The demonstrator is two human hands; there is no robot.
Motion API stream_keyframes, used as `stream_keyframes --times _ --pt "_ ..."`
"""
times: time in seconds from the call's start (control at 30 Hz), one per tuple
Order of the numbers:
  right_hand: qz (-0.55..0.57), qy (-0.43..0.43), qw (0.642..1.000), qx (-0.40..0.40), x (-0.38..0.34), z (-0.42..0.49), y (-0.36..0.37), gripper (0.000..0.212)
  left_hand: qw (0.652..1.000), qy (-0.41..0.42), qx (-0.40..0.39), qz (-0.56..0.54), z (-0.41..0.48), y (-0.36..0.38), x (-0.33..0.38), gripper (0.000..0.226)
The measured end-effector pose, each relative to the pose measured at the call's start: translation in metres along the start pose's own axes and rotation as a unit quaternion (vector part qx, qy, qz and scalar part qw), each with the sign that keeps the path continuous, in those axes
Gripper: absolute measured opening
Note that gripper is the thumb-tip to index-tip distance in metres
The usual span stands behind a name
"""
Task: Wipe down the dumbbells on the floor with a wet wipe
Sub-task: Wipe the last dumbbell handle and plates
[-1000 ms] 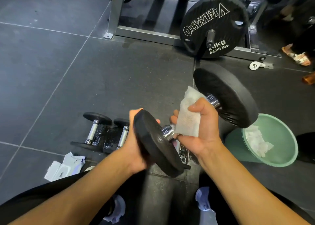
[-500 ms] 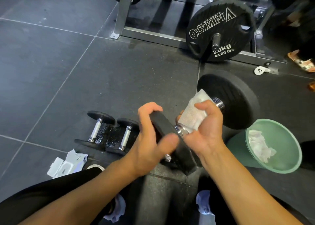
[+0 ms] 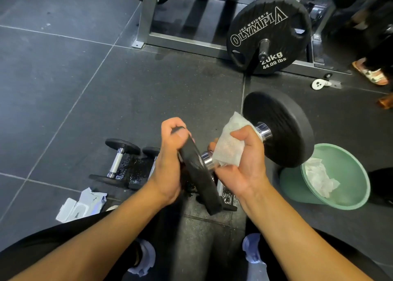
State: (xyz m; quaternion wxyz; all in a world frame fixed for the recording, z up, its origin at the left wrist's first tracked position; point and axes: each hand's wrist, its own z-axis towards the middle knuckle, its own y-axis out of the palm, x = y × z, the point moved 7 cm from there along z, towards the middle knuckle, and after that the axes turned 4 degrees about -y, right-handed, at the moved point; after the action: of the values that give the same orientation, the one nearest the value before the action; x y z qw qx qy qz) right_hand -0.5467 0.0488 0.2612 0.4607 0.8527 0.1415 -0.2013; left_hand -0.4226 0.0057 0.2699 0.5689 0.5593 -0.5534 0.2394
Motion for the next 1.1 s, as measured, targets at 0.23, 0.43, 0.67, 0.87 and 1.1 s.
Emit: stream_keyframes --times 0.23,0.43,0.67,0.87,1.1 --pt "-0.033 0.002 0.998 -0.052 -0.002 -0.003 0.010 0.014 0.877 -0.428 -0.077 -0.204 -0.039 0.013 -0.078 0.041" --pt "-0.078 -0.001 0.996 -0.033 -0.005 0.002 0.018 0.004 0.888 -0.402 0.010 -0.223 -0.034 0.002 -0.074 0.084" --pt "-0.051 0.082 0.995 0.001 0.013 0.004 0.006 0.025 1.000 -0.003 -0.025 0.008 -0.005 0.003 0.007 0.026" --pt "-0.020 0.171 0.984 0.054 0.037 0.002 -0.015 0.051 0.716 0.488 -0.126 0.482 -0.044 0.037 0.032 0.068" --pt "-0.016 0.142 0.990 0.016 0.047 0.001 -0.010 0.042 0.765 0.456 -0.092 0.446 -0.035 0.032 0.041 0.055"
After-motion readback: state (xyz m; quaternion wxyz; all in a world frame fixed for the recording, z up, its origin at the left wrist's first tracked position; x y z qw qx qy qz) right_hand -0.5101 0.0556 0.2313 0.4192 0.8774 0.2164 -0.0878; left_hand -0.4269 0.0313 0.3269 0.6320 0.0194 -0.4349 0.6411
